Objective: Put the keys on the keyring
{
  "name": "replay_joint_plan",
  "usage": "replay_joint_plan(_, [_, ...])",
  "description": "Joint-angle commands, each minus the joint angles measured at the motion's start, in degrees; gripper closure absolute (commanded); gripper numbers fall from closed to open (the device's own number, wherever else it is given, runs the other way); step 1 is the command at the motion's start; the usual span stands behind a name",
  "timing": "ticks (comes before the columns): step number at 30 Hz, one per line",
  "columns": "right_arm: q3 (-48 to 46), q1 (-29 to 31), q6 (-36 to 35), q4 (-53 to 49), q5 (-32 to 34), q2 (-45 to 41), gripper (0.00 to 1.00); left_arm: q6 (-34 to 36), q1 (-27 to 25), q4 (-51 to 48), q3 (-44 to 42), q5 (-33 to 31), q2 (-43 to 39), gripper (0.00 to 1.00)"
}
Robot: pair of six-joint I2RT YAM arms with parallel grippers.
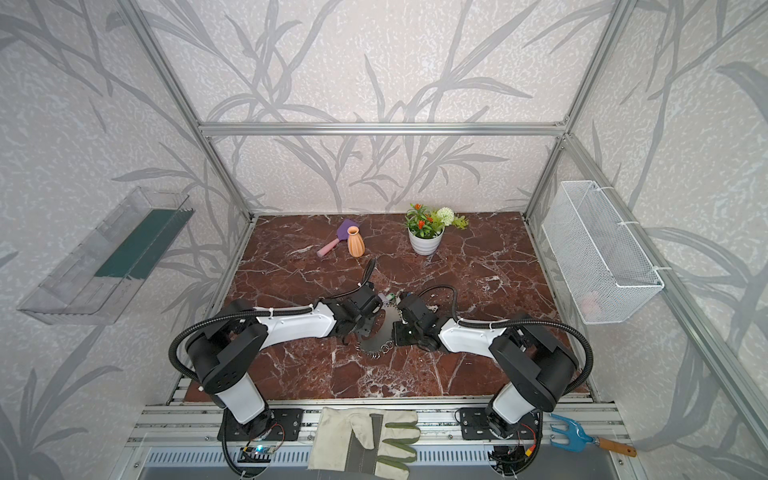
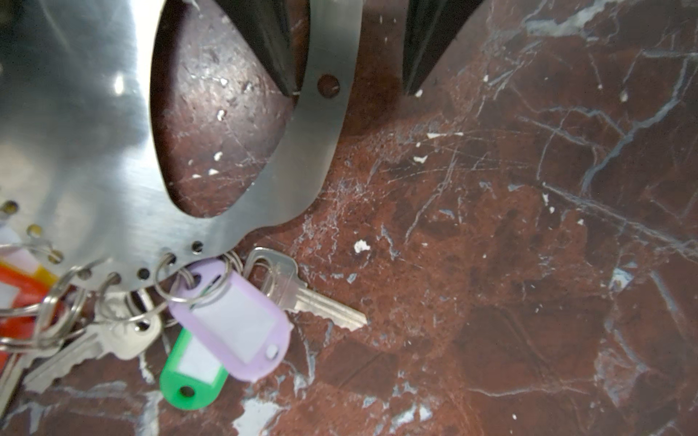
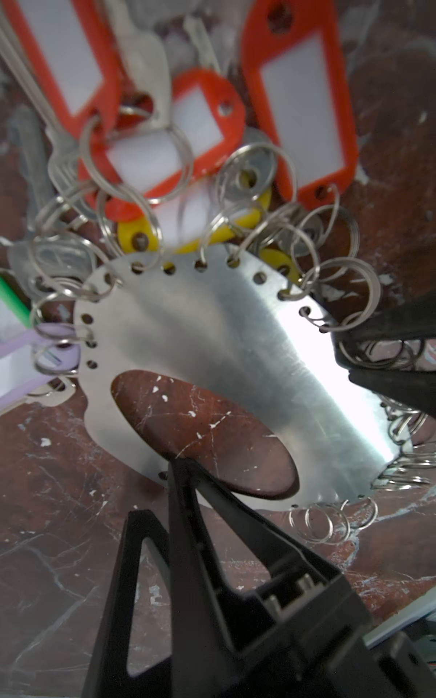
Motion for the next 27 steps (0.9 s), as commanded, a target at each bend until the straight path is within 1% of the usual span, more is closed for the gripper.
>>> replay_joint_plan(1, [0.77, 0.27, -0.66, -3.16, 2.03, -0.87, 0.86, 0.45, -0.20, -8.48, -3.32, 3.41, 2.15, 0.53])
replay_joint_plan(4, [0.88, 0.34, -0.71, -3.05, 1.73, -0.94, 0.86, 0.54, -0.20, -8.43, -3.31, 3.50, 2.25, 0.53])
replay_joint_plan(8, [1.03, 0.30, -0.69, -3.50, 1.68, -1.38, 0.91, 0.46, -0.30, -8.25, -3.55, 3.50, 2.10, 0.53])
replay_joint_plan(13, [2.06, 0.30, -0.67, -5.13, 0.81, -2.52, 0.92, 0.38, -0.22, -7.95, -3.68, 3.64, 1.79, 0.53])
replay_joint_plan(15, [2.42, 0.27, -2.53, -5.68, 0.39, -2.83, 0.92, 0.37, -0.24, -7.85, -3.63, 3.85, 1.68, 0.53])
replay_joint_plan(20, [2.82, 0.27, -2.69, -6.52, -0.10, -3.34, 0.96, 0.20, -0.20, -7.50, -3.70, 4.29, 1.39, 0.53])
replay_joint_plan(22, [3.13, 0.29, -2.89, -7.03, -0.78, -3.65, 0.96, 0.26, -0.19, -7.29, -3.71, 4.46, 0.93, 0.53])
replay_joint_plan(27, [4.69, 0.23, -4.03, -10.82, -0.78, -5.51, 1.00, -0.21, -0.19, -7.25, -3.08, 5.76, -2.03, 0.52])
